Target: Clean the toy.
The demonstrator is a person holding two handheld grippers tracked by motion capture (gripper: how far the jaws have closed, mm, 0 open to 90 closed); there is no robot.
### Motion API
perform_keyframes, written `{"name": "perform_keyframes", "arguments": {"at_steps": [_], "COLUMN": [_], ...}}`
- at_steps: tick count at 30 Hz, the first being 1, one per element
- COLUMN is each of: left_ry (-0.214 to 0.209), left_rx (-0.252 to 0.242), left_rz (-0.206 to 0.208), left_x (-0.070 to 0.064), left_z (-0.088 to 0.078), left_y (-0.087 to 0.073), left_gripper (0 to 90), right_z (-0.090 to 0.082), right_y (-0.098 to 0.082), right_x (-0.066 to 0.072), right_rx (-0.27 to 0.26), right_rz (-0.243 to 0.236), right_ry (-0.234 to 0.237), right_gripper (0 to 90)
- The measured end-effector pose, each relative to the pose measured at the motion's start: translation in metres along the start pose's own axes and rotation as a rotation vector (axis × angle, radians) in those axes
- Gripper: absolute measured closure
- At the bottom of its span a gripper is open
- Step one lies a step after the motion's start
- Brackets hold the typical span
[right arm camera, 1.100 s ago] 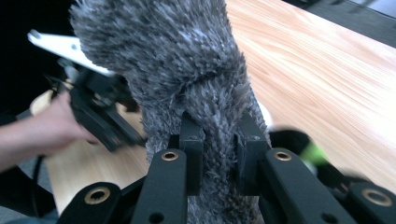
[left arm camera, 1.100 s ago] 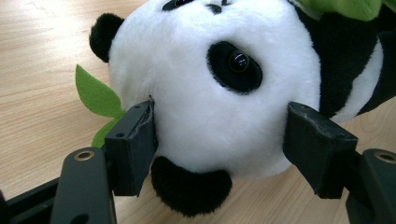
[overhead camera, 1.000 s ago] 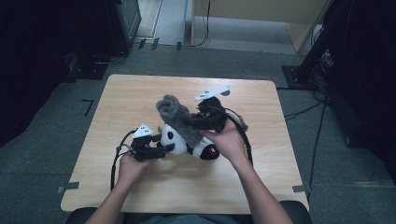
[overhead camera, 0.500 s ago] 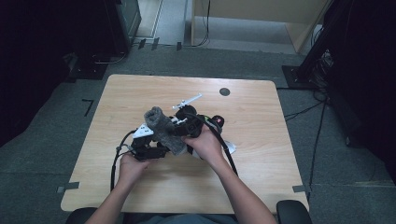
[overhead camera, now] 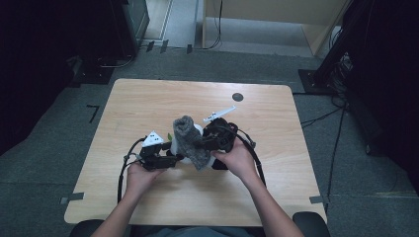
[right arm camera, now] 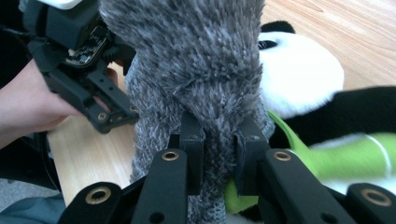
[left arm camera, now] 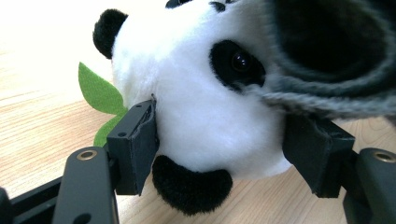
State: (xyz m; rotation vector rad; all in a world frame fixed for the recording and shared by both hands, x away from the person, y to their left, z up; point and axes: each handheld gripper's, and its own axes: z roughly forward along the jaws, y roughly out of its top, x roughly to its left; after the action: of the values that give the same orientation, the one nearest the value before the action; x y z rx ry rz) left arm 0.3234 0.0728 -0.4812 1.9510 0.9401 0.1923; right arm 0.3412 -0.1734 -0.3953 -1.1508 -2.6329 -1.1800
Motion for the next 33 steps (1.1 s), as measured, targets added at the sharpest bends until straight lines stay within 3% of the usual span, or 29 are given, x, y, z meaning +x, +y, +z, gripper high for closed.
{"name": "perform_keyframes", "arguments": {"at_steps": [4, 17, 33], "left_ry": [-0.002, -0.004, -0.005], "left_rx": [0.000, -0.001, -0.002], "left_rz": [-0.004, -0.007, -0.006], "left_x": [0.001, 0.001, 0.000], "left_z": [0.000, 0.000, 0.000], "left_y": [0.000, 0.000, 0.000], "left_gripper": [30.2, 30.3, 30.3], "right_z": [-0.014, -0.046, -0.067], "right_y": [-0.007, -0.029, -0.046], "right_x": [0.000, -0.018, -0.035], "right_rx": [-0.032, -0.093, -0.126], "right_rz": [-0.029, -0.021, 0.054], "right_ry": [-0.020, -0.052, -0.058], "right_gripper": [78.3, 77.2, 78.1]}}
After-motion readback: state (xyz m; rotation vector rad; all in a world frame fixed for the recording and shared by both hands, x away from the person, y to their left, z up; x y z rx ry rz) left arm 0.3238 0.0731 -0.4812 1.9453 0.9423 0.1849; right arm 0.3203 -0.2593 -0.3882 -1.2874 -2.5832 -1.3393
